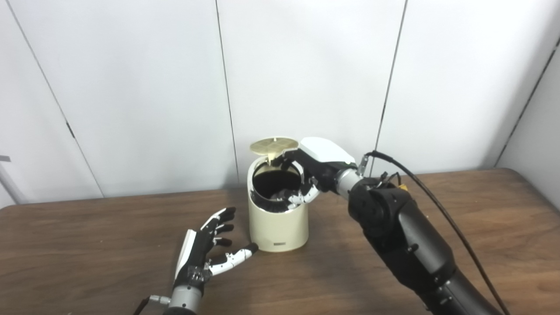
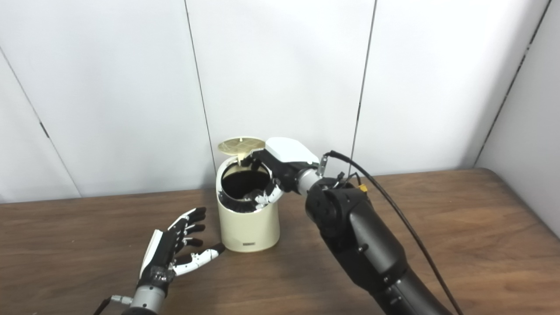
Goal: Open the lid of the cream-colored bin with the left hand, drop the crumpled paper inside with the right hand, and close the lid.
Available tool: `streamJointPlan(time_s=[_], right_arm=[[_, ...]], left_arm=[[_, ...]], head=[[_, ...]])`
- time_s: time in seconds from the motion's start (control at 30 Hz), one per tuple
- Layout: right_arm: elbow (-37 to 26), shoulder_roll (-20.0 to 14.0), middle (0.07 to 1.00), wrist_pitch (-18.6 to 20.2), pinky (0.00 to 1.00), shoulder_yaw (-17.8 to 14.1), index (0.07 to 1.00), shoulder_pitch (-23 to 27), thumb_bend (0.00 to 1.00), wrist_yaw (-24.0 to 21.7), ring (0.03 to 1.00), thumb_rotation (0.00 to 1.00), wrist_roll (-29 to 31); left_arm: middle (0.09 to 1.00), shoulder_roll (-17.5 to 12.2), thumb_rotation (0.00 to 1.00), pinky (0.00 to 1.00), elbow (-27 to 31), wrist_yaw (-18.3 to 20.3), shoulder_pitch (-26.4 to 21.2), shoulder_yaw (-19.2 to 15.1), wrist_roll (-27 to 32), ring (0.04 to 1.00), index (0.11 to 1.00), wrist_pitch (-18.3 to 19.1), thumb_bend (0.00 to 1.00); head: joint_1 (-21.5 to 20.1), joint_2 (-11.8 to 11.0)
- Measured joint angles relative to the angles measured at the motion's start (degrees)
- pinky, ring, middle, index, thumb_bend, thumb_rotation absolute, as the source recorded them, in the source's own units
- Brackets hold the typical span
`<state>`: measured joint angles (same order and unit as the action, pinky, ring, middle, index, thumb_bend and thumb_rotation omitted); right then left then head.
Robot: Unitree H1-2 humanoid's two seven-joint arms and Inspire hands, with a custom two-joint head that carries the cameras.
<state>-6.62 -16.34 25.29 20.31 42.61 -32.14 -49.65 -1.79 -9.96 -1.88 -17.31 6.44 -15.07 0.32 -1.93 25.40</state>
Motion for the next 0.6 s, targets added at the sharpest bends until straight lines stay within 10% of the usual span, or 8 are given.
streamJointPlan(time_s=[0.27,0.6], right_arm=[[-1.3,-0.3,0.879,0.3,0.59,-0.2,0.865,0.0,0.93,-0.8,0.776,0.11,0.2],[-1.4,1.1,0.688,-0.1,0.39,-2.5,0.692,-1.2,0.83,3.3,0.509,0.01,1.4]], left_arm=[[0.852,0.0,0.15,0.64,-0.2,0.0,0.0,0.0,0.2,0.802,0.884,-0.8,0.74],[0.854,0.0,0.15,0.65,-0.2,0.0,0.0,0.0,0.2,0.803,0.884,-1.3,0.73]], head=[[-0.1,-0.1],[0.1,0.0]])
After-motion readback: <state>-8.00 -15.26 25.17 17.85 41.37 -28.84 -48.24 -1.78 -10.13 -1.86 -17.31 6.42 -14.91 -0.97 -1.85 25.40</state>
